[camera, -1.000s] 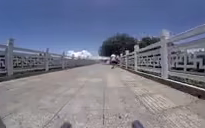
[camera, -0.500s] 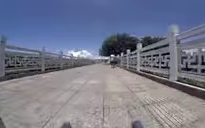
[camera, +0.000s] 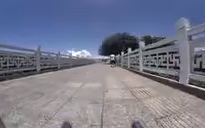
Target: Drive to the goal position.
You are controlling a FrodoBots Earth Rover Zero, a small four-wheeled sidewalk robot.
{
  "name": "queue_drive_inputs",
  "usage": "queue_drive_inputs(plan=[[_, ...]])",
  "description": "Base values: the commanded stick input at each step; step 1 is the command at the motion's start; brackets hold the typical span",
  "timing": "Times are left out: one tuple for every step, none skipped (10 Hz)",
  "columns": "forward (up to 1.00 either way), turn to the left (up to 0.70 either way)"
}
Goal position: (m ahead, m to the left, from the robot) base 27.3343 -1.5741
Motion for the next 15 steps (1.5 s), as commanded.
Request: queue_drive_inputs(plan=[[0.70, 0.00], [0.70, 0.00], [0.70, 0.00], [0.70, 0.00], [0.70, 0.00], [0.70, 0.00], [0.70, 0.00], [0.70, 0.00], [0.70, 0.00], [0.70, 0.00], [0.70, 0.00], [0.70, 0.00], [0.70, 0.00], [0.70, 0.00], [0.70, 0.00]])
